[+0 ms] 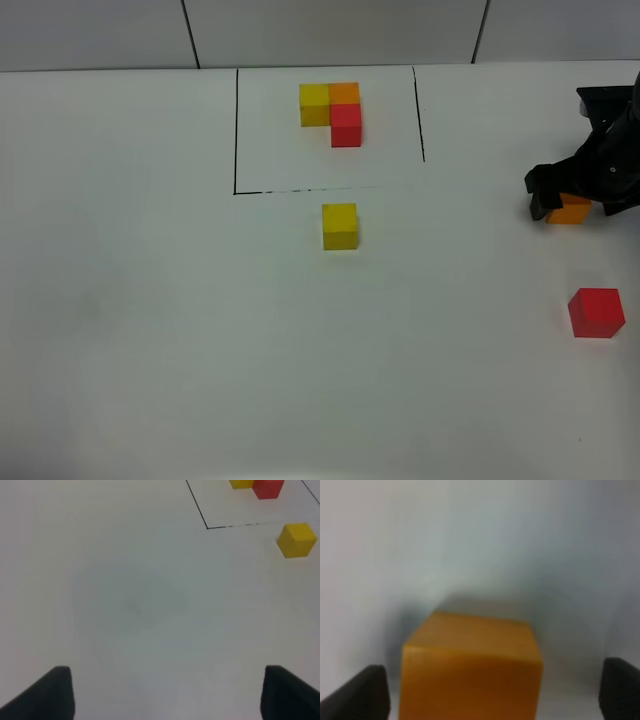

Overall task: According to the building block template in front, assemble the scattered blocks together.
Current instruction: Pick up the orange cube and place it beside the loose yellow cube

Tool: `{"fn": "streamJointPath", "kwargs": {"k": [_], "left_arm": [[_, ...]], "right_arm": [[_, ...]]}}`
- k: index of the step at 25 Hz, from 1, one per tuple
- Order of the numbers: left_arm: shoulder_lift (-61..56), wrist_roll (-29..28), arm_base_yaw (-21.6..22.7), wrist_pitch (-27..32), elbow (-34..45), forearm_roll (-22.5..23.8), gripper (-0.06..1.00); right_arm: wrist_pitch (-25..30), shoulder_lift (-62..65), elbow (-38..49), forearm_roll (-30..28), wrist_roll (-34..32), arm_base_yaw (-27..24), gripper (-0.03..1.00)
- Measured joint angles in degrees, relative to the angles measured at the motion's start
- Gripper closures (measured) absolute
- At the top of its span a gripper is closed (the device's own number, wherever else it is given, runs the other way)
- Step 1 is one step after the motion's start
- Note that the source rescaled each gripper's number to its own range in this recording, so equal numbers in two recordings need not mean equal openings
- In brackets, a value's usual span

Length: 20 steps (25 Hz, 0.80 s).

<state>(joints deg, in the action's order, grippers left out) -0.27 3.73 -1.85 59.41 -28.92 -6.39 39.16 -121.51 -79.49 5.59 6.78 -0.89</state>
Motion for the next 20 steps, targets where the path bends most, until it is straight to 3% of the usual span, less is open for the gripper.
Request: {"fn": "streamJointPath", "kwargs": {"k": [2,4,6,12,15,20], "left_arm": [[0.00,0.00,0.00,0.00,0.00,0.00,0.15],[0.00,0.00,0.00,0.00,0.00,0.00,0.15],[0.00,0.00,0.00,0.00,0.00,0.00,0.15],[0.00,0.00,0.00,0.00,0.00,0.00,0.15],[0.00,0.00,0.00,0.00,0.00,0.00,0.15],[0.00,0.00,0.00,0.00,0.00,0.00,0.15]], "right_arm": [[0.10,0.00,0.00,0.00,-0.06,0.00,0.30],[0.18,0.00,0.00,0.00,-0.06,0.00,0.53],[0.26,0.00,0.00,0.07,-0.06,0.00,0.93],[1.72,0.82,-0.05,-0.43,3.46,0.99,0.96],[4.46,2.93,-0.05,-1.44,13.00,3.99,0.96],[11.92,4.71,-0.33,-1.83,34.53,12.07,0.96]]}}
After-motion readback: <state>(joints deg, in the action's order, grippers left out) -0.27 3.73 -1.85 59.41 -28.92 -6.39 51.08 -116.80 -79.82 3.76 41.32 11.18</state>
